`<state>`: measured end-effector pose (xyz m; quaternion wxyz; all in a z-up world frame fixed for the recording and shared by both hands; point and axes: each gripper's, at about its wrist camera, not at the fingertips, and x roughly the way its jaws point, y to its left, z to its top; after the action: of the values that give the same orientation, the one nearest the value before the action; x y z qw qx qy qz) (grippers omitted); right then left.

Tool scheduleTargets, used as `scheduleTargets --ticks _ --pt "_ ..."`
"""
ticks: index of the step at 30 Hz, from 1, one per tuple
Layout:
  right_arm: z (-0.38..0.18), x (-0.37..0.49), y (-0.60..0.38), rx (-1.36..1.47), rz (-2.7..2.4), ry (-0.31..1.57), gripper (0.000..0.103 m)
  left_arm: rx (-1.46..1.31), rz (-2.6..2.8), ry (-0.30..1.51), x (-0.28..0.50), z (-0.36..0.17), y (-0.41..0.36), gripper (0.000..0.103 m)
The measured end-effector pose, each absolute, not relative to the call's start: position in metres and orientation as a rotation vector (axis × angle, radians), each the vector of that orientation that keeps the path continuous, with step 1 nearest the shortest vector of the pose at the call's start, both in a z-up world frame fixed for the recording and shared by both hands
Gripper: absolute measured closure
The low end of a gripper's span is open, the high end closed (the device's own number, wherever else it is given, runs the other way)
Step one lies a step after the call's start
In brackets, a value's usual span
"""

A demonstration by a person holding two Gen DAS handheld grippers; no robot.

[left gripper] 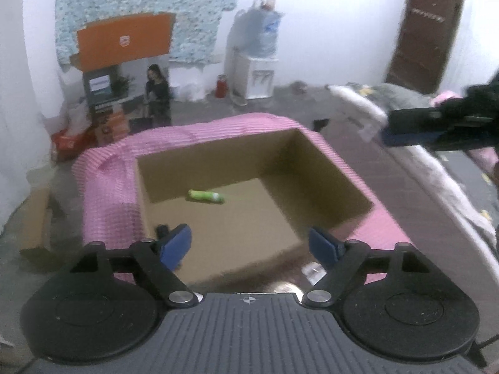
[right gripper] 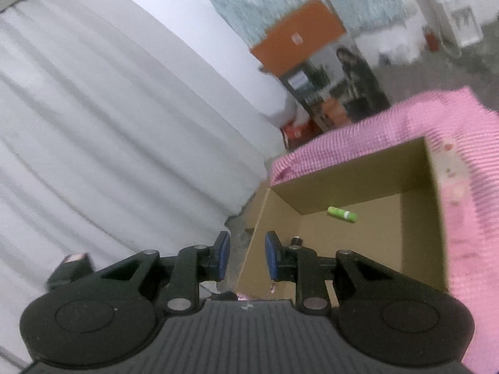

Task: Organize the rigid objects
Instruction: 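Move the right gripper back out of the box toward the table, then grasp the small black cylinder beside the lavender bowl with the right gripper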

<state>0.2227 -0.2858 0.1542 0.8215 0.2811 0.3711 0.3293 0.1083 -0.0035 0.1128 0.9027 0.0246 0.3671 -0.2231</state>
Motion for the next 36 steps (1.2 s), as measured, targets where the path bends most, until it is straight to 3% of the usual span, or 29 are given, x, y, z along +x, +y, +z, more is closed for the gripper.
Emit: scheduleTargets --ticks 6,14,21,36 --pt "0.163 0.137 -0.334 0.586 0.671 0.708 0.077 0.021 -0.502 0.724 0.073 0.089 -0.009 0.017" --pt "0.078 0.078 -0.348 0.794 0.737 0.819 0.077 0.074 -0.522 0.785 0.049 0.033 -0.040 0.019" --pt "0.000 0.092 -0.323 0.913 0.733 0.925 0.076 0.176 -0.543 0.873 0.049 -0.002 -0.064 0.038" --pt "-0.040 0.146 -0.255 0.568 0.646 1.032 0.077 0.171 -0.616 0.988 0.060 -0.022 -0.073 0.064"
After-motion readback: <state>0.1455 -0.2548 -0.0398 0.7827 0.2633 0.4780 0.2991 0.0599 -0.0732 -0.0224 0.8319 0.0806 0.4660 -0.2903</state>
